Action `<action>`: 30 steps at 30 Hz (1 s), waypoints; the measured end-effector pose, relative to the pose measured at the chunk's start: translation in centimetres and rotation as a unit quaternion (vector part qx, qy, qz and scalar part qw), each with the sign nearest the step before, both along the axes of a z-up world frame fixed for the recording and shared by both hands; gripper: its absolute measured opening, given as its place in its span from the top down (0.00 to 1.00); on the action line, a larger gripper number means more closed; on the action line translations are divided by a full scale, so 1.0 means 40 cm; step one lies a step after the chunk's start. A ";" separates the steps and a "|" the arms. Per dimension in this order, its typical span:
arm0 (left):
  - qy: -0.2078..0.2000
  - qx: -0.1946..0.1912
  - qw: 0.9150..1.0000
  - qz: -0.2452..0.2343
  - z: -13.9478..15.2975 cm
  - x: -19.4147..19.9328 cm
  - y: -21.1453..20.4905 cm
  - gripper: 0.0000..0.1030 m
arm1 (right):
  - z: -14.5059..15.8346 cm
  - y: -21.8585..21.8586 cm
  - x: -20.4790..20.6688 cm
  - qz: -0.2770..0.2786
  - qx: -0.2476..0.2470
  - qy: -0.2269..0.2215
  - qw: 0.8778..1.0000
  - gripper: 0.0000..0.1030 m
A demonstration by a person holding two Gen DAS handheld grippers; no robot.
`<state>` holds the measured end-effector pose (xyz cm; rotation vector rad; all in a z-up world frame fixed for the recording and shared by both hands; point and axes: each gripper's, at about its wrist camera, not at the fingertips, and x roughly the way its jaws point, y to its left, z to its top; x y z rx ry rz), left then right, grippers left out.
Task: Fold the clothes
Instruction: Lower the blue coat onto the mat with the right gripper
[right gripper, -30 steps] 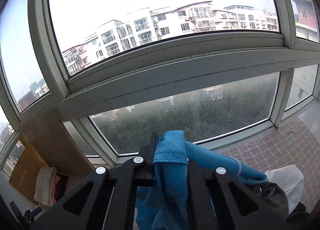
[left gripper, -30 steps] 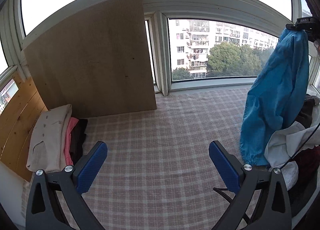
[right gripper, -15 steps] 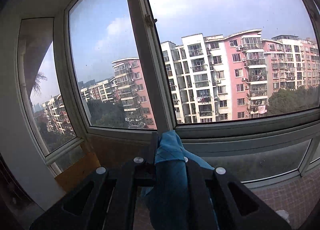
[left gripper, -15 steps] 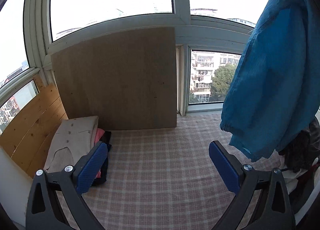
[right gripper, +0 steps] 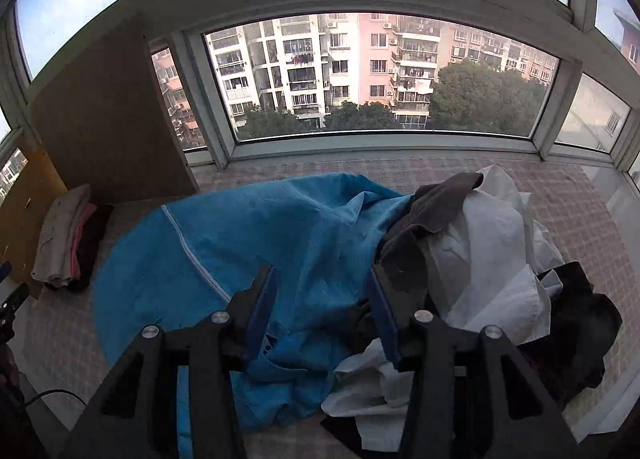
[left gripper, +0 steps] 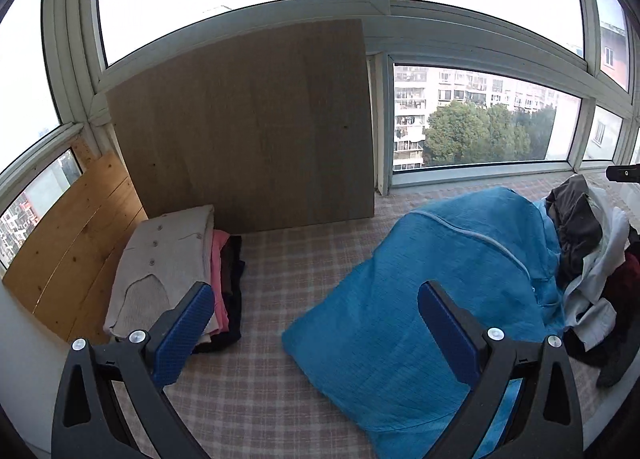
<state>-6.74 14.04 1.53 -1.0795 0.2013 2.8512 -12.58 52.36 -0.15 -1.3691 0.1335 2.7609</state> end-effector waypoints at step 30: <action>-0.223 0.012 0.956 -0.188 -0.434 0.019 0.440 0.98 | -0.411 -0.077 -0.120 0.137 -0.081 -0.123 0.979 0.90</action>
